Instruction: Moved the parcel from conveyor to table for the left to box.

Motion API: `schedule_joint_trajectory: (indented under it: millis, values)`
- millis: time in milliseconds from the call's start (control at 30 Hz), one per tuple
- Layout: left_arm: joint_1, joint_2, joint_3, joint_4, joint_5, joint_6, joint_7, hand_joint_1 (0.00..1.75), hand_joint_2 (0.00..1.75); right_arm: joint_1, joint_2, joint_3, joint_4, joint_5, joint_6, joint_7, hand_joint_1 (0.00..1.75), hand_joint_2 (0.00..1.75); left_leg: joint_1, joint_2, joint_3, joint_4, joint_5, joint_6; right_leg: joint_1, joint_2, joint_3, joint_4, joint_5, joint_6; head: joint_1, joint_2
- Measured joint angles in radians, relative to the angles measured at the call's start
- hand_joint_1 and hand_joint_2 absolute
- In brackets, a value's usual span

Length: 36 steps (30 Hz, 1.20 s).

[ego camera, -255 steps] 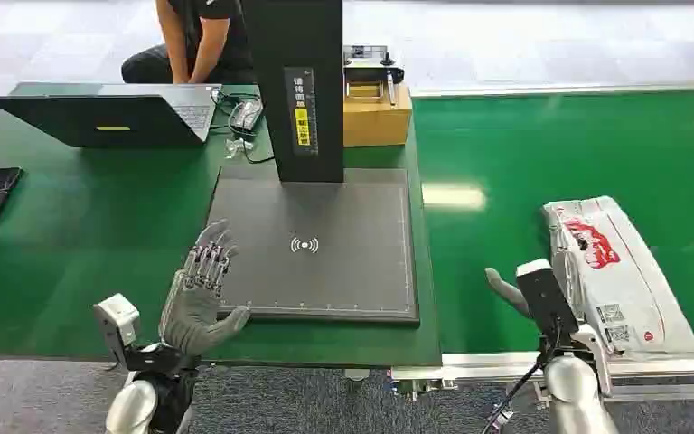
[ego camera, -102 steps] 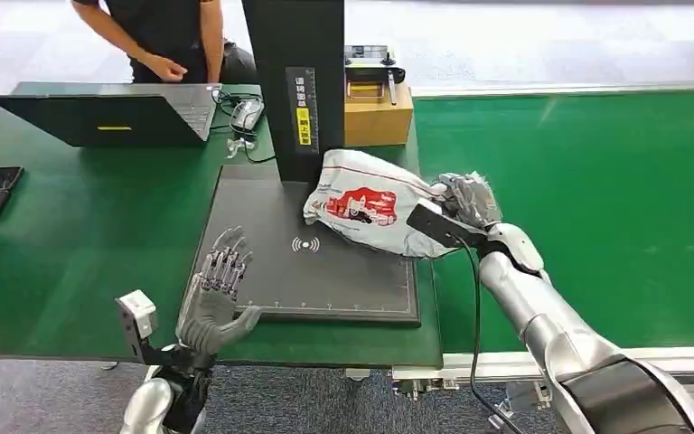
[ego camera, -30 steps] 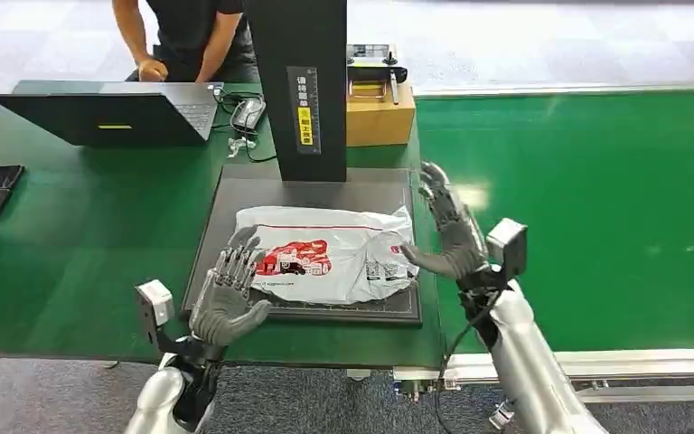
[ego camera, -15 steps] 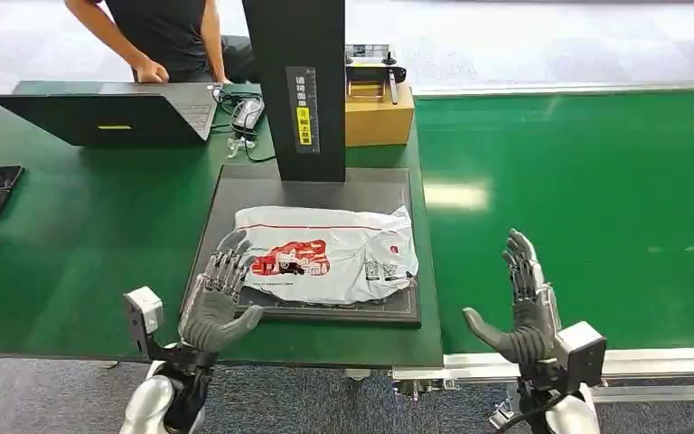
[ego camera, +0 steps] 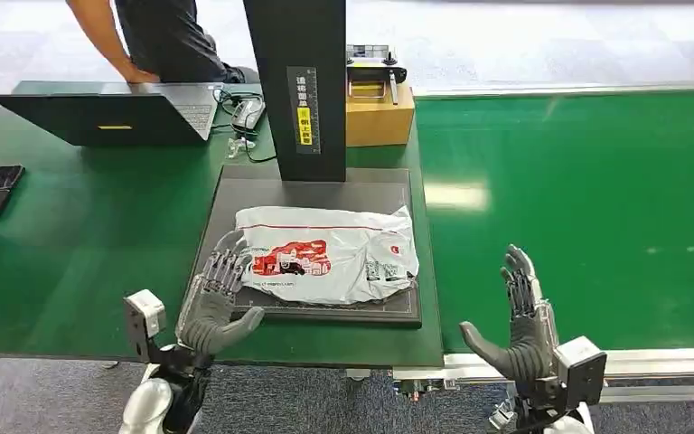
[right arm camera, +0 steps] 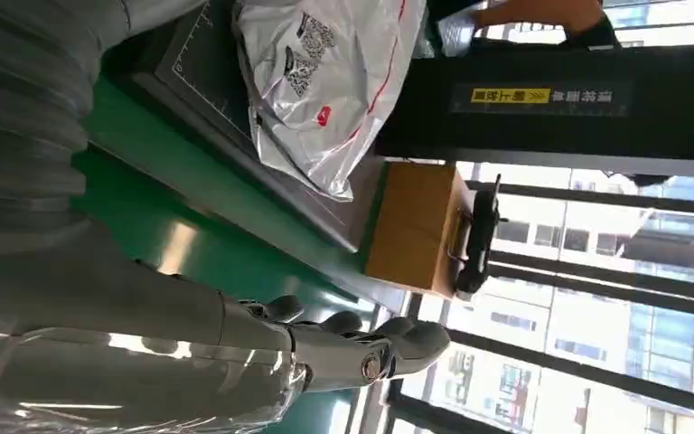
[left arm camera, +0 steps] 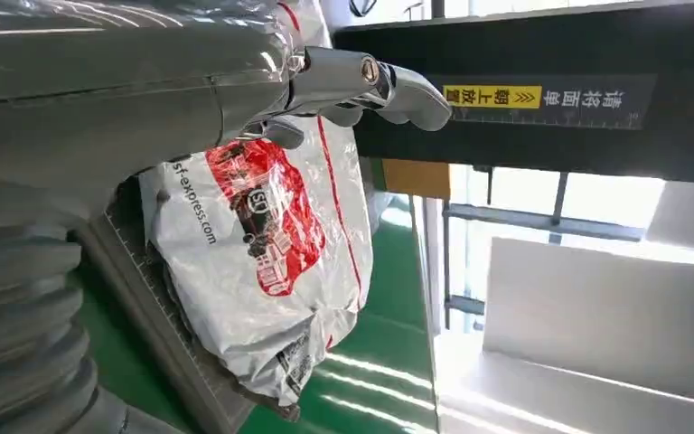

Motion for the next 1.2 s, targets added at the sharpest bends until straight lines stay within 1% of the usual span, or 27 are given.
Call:
schedule_joint_trajectory:
  millis: [267, 633, 867, 900, 1000, 1200]
  values:
    - [0.004, -0.009, 0.002, -0.006, 0.0, -0.004, 0.001, 0.0, 1.75, 0.0, 0.015, -0.002, 0.0, 0.013, 0.001, -0.002, 0.0, 1.75, 0.0, 0.0, 0.0, 0.0, 0.0, 0.0, 0.0, 0.0, 0.0, 0.0, 0.0, 0.0, 0.0, 0.0]
    - [0.019, -0.013, 0.008, -0.046, -0.008, 0.022, 0.001, 0.0, 1.75, -0.004, 0.018, -0.002, 0.009, -0.01, 0.018, 0.007, 0.0, 1.75, 0.0, 0.0, 0.0, 0.0, 0.0, 0.0, 0.0, 0.0, 0.0, 0.0, 0.0, 0.0, 0.0, 0.0]
    - [0.041, -0.013, 0.014, -0.067, -0.009, 0.029, 0.002, 0.0, 1.75, -0.016, 0.018, -0.002, 0.026, -0.07, 0.055, 0.007, 0.0, 1.75, 0.0, 0.0, 0.0, 0.0, 0.0, 0.0, 0.0, 0.0, 0.0, 0.0, 0.0, 0.0, 0.0, 0.0]
    - [0.042, -0.013, 0.014, -0.069, -0.028, 0.044, 0.002, 0.0, 1.75, -0.017, 0.018, -0.002, 0.026, -0.072, 0.055, 0.007, 0.0, 1.75, 0.0, 0.0, 0.0, 0.0, 0.0, 0.0, 0.0, 0.0, 0.0, 0.0, 0.0, 0.0, 0.0, 0.0]
    - [0.047, -0.012, -0.001, -0.089, -0.222, 0.184, -0.001, 0.0, 1.75, -0.017, 0.021, -0.002, 0.026, -0.085, 0.061, 0.013, 0.0, 1.75, 0.0, 0.0, 0.0, 0.0, 0.0, 0.0, 0.0, 0.0, 0.0, 0.0, 0.0, 0.0, 0.0, 0.0]
    - [0.029, -0.012, -0.071, -0.101, -0.475, 0.311, 0.0, 0.0, 1.75, -0.029, 0.024, -0.002, 0.034, -0.093, 0.084, 0.018, 0.0, 1.75, 0.0, 0.0, 0.0, 0.0, 0.0, 0.0, 0.0, 0.0, 0.0, 0.0, 0.0, 0.0, 0.0, 0.0]
